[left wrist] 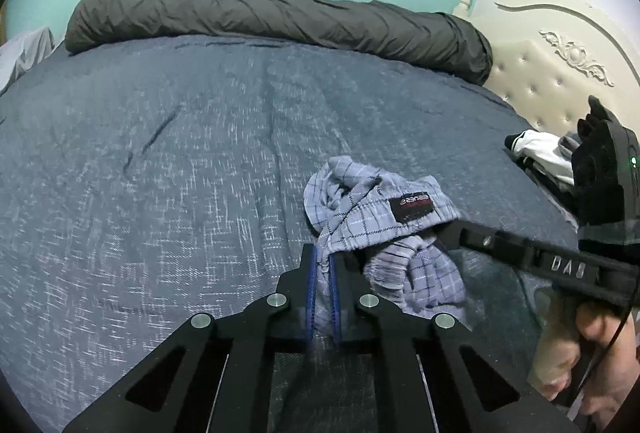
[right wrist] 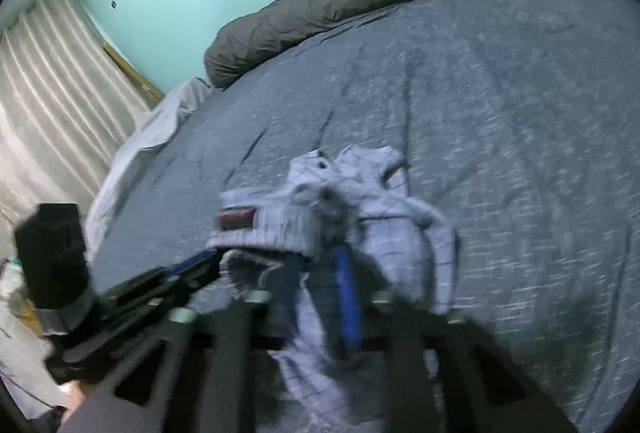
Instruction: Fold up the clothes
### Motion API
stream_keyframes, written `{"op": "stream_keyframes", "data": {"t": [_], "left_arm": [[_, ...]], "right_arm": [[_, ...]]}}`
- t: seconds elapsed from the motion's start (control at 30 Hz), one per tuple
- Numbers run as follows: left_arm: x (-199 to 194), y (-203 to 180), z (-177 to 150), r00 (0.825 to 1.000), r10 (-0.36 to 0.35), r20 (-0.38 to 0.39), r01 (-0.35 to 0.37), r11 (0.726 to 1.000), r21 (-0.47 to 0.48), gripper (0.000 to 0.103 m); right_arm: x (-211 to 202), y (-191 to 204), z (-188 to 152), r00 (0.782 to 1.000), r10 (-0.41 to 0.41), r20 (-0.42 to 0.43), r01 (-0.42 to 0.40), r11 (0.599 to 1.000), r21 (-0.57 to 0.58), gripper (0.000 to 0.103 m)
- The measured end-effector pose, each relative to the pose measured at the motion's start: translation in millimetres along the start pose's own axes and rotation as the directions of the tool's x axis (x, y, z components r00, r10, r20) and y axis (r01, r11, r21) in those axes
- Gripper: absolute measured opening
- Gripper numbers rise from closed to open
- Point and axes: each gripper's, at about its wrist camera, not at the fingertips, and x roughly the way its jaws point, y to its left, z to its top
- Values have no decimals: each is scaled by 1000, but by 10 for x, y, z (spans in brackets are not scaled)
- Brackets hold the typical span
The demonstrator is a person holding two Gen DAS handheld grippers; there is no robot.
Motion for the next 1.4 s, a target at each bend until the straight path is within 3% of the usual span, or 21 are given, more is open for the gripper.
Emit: {"op": "stream_keyframes", "data": {"t": [0.03, 0.23, 0.37, 0.77, 0.87, 0.93, 1.03, 1.13, 1.27, 1.4], "left_arm": [[-73, -14, 12, 1000, -5, 10, 4, 1000, 5, 6], [-526, -149, 20, 998, -29, 54, 27, 999, 37, 6], [-914, -268, 87, 996, -35, 82, 30, 998, 55, 6], [-2421, -719, 802, 978, -45, 202, 11, 986, 167, 5], [-2577, -728, 823, 983, -48, 179, 16, 984, 175, 2], [-2529, -713, 759, 988, -45, 147, 19, 984, 176, 2], [-2239, -654, 547, 997, -38, 71, 26, 987, 161, 2], [-1913, -605, 283, 999, -42, -10, 43, 989, 138, 2], [-1564, -614, -76, 992, -71, -103, 84, 989, 124, 2], [-1344, -629, -320, 982, -82, -171, 101, 989, 108, 2]], "right_arm": [[-30, 2, 7, 1000, -4, 7, 4, 1000, -3, 3], [-429, 170, 33, 998, -9, 57, 12, 998, -58, 3], [-731, 474, 105, 998, -32, 46, 39, 987, -156, 3], [-2063, 1564, 646, 987, -111, 114, 149, 896, -419, 2], [-2238, 1707, 699, 985, -148, 89, 172, 874, -454, 2], [-2240, 1724, 696, 979, -195, 54, 198, 862, -467, 2], [-2057, 1560, 576, 973, -230, -14, 200, 875, -441, 2], [-1718, 1345, 322, 952, -292, -88, 226, 869, -440, 2], [-1140, 966, 55, 916, -356, -187, 247, 866, -435, 2], [-846, 640, 54, 900, -378, -216, 279, 881, -381, 2]]}}
